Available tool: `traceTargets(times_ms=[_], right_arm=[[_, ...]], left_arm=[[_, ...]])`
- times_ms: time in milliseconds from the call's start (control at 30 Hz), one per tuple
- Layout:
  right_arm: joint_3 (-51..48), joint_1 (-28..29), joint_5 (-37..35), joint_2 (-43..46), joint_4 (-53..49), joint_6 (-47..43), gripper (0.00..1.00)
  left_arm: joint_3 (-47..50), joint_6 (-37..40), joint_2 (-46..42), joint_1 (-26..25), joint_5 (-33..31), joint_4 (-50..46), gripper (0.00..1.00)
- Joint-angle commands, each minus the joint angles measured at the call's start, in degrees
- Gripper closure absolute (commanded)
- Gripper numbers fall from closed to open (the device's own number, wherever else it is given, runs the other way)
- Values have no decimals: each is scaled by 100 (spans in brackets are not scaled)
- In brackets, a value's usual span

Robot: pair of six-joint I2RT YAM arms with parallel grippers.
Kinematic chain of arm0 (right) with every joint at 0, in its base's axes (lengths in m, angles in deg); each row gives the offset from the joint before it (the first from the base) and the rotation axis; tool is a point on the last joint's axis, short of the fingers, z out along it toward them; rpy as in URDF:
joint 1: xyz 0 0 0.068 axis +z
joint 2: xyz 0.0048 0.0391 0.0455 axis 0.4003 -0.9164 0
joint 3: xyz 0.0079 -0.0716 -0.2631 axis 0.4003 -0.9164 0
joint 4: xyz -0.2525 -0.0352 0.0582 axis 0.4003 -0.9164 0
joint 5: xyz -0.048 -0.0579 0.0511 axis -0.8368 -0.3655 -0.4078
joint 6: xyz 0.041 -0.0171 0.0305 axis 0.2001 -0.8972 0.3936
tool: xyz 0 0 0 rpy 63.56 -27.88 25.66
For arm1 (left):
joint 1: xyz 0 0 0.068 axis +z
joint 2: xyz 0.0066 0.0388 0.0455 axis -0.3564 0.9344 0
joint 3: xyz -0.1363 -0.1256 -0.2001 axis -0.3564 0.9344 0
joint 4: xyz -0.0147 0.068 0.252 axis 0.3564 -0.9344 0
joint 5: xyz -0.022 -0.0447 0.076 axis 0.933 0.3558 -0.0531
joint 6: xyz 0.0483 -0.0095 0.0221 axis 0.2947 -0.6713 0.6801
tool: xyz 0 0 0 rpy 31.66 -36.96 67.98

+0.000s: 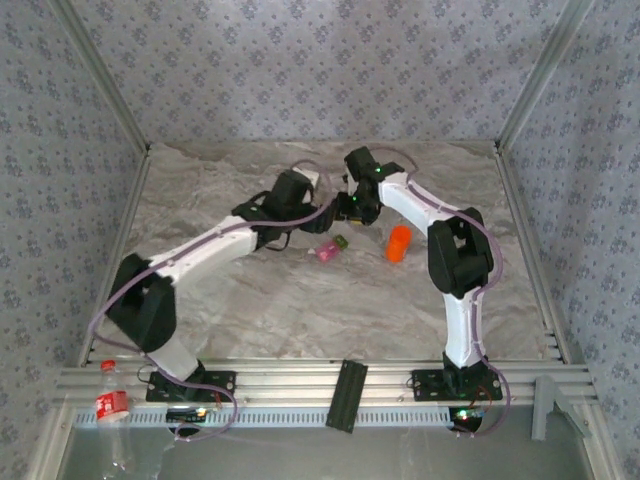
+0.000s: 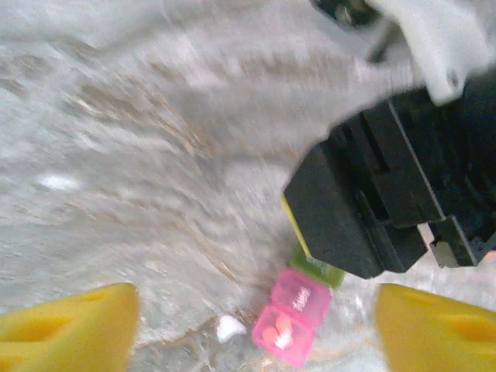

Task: Sort the pills into containers

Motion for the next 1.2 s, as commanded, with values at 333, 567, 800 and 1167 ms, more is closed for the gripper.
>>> traceTargets(times_ms=[333,567,800,1167], right_arm=[[393,-1312,-1200,2449,-410,-229,0],[-1593,-2088,-2827,3750,881,-197,0],[-4478,-2625,-3327,5138,3096,-363,0],[-6698,-2690,-3891,4711,5558,-1198,0]], left_arm=[[1120,1407,-2319,1006,-1843,2002,0],[2199,1259,-3187,2237,-2017,1840,0],[4027,1714,-3487,3031,-1591,2958,0],[5659,1550,-2004,3190,-1407,5680,0]])
